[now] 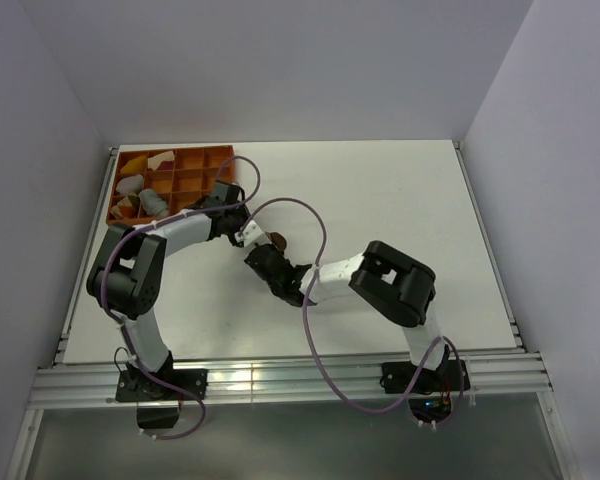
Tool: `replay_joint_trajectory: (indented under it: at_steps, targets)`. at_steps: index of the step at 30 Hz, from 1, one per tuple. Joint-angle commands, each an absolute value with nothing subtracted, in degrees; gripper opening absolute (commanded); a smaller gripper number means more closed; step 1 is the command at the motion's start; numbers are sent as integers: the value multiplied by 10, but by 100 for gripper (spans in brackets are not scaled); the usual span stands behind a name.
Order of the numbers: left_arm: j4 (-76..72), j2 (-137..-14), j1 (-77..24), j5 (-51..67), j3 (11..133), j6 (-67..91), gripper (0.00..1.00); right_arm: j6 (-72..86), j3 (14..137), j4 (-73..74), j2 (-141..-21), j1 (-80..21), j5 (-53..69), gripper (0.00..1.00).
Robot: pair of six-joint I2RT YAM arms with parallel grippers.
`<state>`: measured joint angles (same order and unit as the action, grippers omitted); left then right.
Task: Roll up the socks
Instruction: Roll the sock at the center of the board.
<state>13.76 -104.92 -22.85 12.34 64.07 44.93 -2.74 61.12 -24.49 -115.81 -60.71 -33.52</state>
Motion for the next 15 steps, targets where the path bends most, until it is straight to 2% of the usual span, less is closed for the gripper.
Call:
replay_joint_trajectory:
  at_steps: [1,5,8,15]
  targets:
    - [191,-1036,-232,171,604,448,18,36,571,-197,-1122,-572,-219,0]
    - [169,-1013,-223,171,594,459,47,58,558,-181,-1090,-541,-114,0]
    - [141,-990,-219,171,577,475,59,70,565,-159,-1085,-517,-70,0]
    - [99,-934,-189,145,531,505,64,104,585,-118,-1088,-473,36,0]
